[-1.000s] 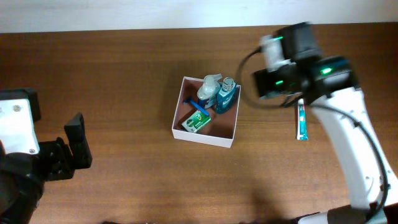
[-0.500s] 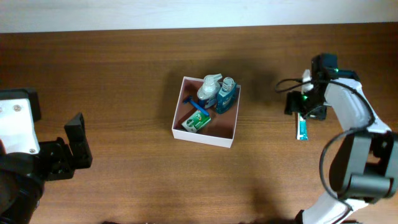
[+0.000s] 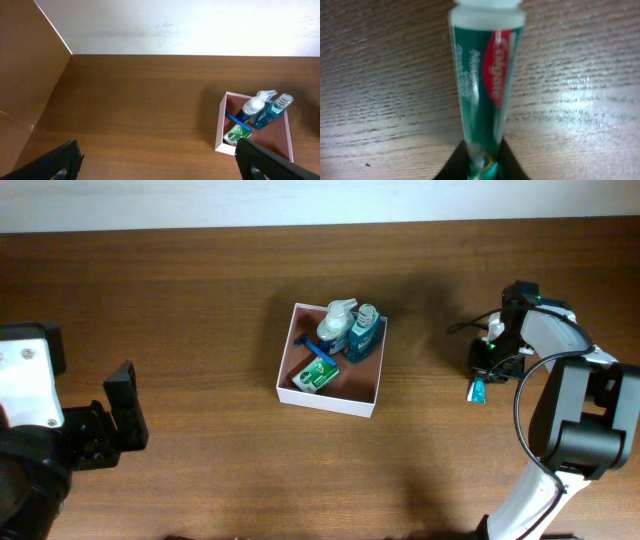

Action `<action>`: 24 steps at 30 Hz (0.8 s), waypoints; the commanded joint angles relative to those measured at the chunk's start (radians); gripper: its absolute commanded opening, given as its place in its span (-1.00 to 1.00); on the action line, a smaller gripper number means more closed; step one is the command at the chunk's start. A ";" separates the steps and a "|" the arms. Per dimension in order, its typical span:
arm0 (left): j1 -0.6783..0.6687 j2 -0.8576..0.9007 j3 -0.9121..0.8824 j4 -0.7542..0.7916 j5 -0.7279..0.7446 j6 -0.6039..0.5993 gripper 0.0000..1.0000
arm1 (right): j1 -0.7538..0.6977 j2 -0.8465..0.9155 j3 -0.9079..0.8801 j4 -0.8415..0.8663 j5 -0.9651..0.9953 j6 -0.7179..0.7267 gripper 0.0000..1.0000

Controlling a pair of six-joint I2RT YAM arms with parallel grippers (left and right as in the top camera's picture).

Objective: Pack container
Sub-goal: 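Move the right gripper to the Colgate toothpaste tube and grasp it, then lower the toothpaste tube into the box and release it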

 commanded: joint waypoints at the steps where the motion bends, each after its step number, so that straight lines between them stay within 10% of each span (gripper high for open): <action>1: 0.004 -0.001 0.000 0.000 -0.016 0.013 0.99 | 0.005 -0.030 -0.007 -0.018 -0.019 0.005 -0.83; 15: 0.004 -0.001 0.000 0.000 -0.016 0.013 0.99 | 0.418 -0.607 0.050 -0.051 -0.141 -0.084 -0.92; 24: 0.004 -0.001 0.000 0.000 -0.016 0.013 0.99 | 0.723 -0.549 0.027 0.021 -0.089 -0.452 -0.92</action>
